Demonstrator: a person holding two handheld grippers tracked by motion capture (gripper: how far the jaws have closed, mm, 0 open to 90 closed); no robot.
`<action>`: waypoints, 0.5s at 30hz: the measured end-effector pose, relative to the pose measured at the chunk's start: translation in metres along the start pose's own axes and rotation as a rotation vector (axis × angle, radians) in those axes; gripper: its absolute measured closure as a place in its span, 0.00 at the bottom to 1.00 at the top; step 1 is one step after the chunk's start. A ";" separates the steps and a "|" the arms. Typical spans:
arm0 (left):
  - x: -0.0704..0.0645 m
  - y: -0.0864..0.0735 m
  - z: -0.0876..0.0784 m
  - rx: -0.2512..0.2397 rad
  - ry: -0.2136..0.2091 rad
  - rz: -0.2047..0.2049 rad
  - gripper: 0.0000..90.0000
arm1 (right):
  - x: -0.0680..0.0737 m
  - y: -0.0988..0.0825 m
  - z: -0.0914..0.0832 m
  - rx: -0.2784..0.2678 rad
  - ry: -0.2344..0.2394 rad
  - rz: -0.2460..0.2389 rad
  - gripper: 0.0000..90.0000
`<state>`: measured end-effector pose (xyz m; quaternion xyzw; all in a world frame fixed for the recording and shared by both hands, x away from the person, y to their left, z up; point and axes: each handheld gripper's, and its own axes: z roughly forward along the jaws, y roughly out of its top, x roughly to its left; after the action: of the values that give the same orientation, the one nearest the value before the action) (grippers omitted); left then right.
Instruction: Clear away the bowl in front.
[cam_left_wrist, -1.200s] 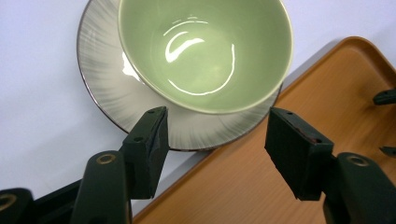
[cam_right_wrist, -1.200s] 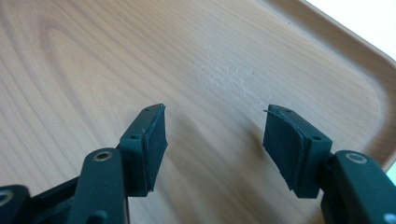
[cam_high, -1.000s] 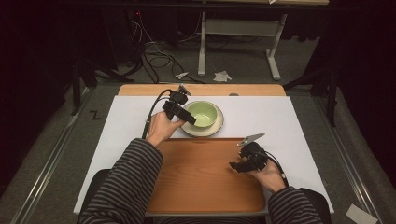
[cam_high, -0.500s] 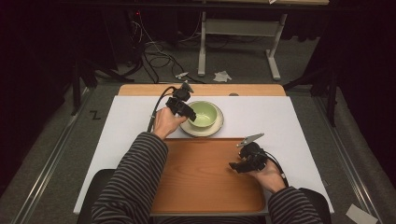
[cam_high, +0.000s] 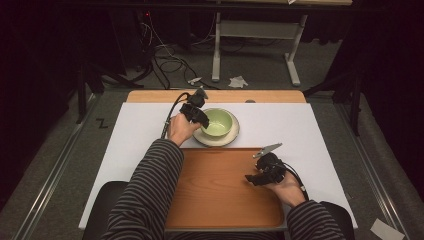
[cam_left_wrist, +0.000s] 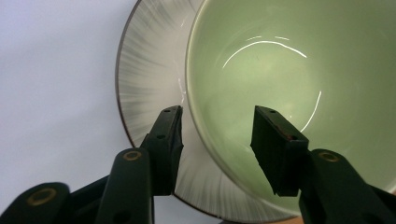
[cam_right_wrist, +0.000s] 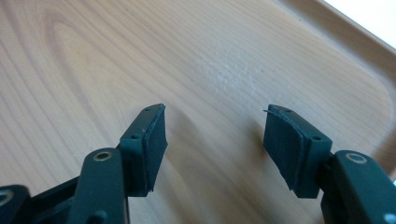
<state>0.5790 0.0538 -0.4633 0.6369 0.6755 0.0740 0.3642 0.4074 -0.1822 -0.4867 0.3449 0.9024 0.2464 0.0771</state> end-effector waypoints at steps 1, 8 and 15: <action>-0.001 -0.001 0.003 -0.009 0.002 0.006 0.62 | 0.000 0.000 0.000 0.003 0.000 0.003 0.45; 0.000 -0.002 0.012 -0.019 0.008 -0.001 0.72 | -0.001 0.000 0.000 -0.002 -0.005 -0.014 0.45; 0.005 0.001 0.013 -0.009 0.008 -0.034 0.84 | 0.000 0.000 0.000 -0.001 -0.003 -0.011 0.45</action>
<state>0.5881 0.0541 -0.4745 0.6235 0.6873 0.0734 0.3654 0.4073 -0.1819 -0.4870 0.3402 0.9041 0.2460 0.0801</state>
